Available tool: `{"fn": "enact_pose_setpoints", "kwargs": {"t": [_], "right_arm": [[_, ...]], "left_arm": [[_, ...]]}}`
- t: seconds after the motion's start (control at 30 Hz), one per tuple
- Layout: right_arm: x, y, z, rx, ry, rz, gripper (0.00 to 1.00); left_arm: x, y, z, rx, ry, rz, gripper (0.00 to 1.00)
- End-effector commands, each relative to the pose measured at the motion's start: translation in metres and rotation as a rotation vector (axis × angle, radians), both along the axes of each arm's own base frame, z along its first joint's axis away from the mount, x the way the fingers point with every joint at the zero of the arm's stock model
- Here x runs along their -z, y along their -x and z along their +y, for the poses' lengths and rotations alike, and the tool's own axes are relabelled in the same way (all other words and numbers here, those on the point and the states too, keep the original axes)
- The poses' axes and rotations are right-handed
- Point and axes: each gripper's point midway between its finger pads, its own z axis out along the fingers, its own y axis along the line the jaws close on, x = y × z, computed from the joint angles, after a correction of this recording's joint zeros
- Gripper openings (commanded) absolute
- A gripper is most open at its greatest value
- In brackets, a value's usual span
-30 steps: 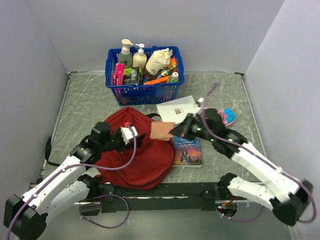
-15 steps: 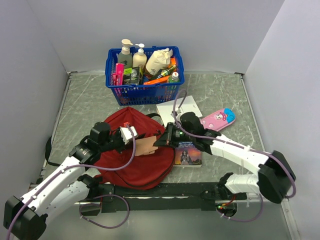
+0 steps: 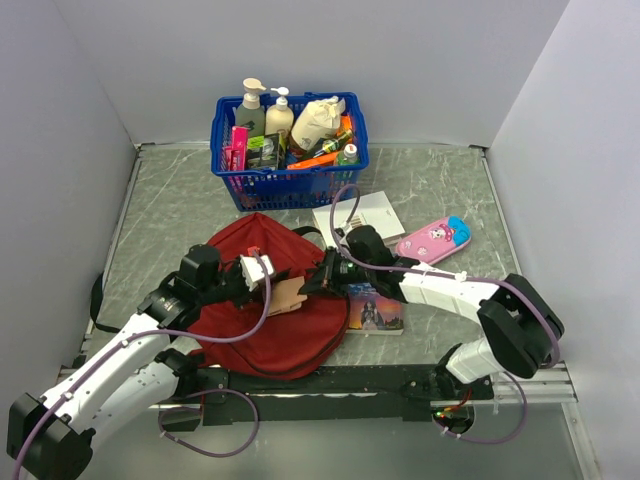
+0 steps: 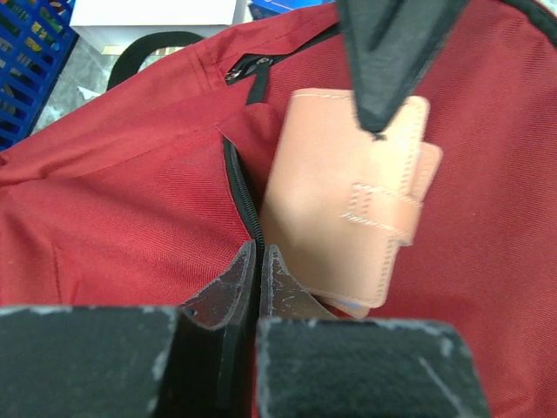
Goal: Pack the student bag
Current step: Place the personal item in the student bag.
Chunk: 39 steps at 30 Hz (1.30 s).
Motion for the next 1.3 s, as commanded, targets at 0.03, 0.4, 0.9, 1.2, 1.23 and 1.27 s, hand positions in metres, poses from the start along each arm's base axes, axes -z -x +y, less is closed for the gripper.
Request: {"fn": "enact_pose_setpoints", "kwargs": {"t": [0.03,0.4,0.9,1.2,1.23,1.27], "right_arm": [[-0.035,-0.040,0.022,0.122,-0.147,-0.100,0.00],[-0.047,-0.088,0.023,0.306,-0.166,-0.248,0.00],[-0.008,-0.062,0.096,0.113,-0.041,-0.248,0.08],[0.009,-0.026,0.052,-0.012,0.040,-0.337,0.56],[0.017,-0.021,0.048,-0.041,0.066,-0.335,0.62],[0.018,-0.016,0.048,-0.078,0.060,-0.323,0.64]], "left_arm": [[-0.023,0.008,-0.014,0.098,0.066,-0.045,0.03],[-0.021,0.014,-0.015,0.128,0.067,-0.035,0.02],[-0.026,0.014,-0.019,0.133,0.093,-0.039,0.03],[-0.024,0.014,-0.018,0.129,0.093,-0.040,0.03],[-0.023,0.014,-0.018,0.129,0.093,-0.038,0.03],[-0.023,0.013,-0.018,0.127,0.091,-0.039,0.03]]}}
